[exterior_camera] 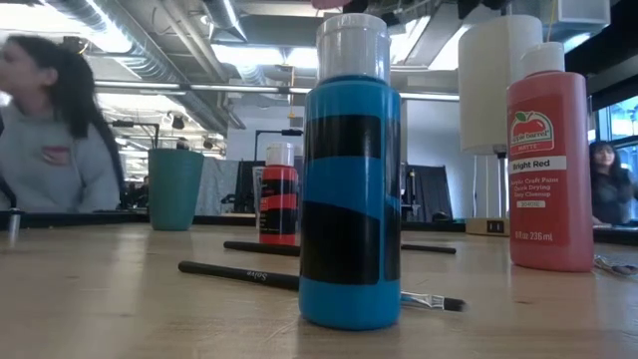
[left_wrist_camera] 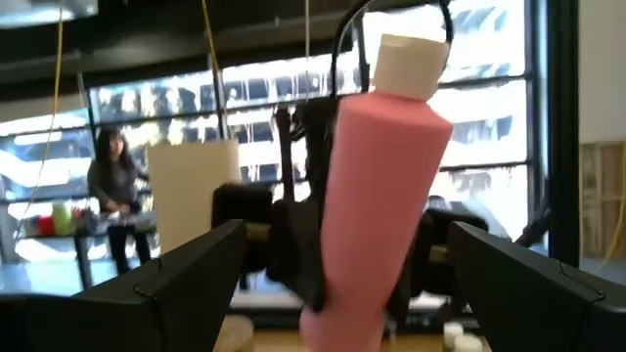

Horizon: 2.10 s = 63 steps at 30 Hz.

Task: Pick & Place Paint Supplies
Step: Put the pink paint bottle into the transparent bin

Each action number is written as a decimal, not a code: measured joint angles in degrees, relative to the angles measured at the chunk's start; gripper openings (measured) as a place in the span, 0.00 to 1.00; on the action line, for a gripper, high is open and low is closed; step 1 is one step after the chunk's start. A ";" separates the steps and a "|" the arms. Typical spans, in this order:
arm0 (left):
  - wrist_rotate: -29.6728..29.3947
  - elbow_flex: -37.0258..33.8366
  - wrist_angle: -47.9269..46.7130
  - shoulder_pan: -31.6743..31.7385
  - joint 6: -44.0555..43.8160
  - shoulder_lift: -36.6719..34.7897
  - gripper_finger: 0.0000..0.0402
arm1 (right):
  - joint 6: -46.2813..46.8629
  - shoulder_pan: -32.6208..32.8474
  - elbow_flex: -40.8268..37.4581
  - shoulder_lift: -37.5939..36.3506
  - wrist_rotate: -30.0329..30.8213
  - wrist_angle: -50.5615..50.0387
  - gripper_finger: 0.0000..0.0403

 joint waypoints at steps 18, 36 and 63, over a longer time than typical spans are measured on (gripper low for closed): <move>2.67 5.22 18.98 0.40 8.50 16.06 0.87 | 0.92 -0.04 0.02 0.02 1.07 -0.46 0.42; 6.56 8.15 16.49 4.23 5.32 17.11 0.86 | 1.09 -0.02 0.02 0.02 1.03 -1.11 0.42; 12.01 8.84 16.11 6.08 3.10 18.97 0.49 | 1.07 -0.06 0.02 -0.03 1.09 -1.97 0.43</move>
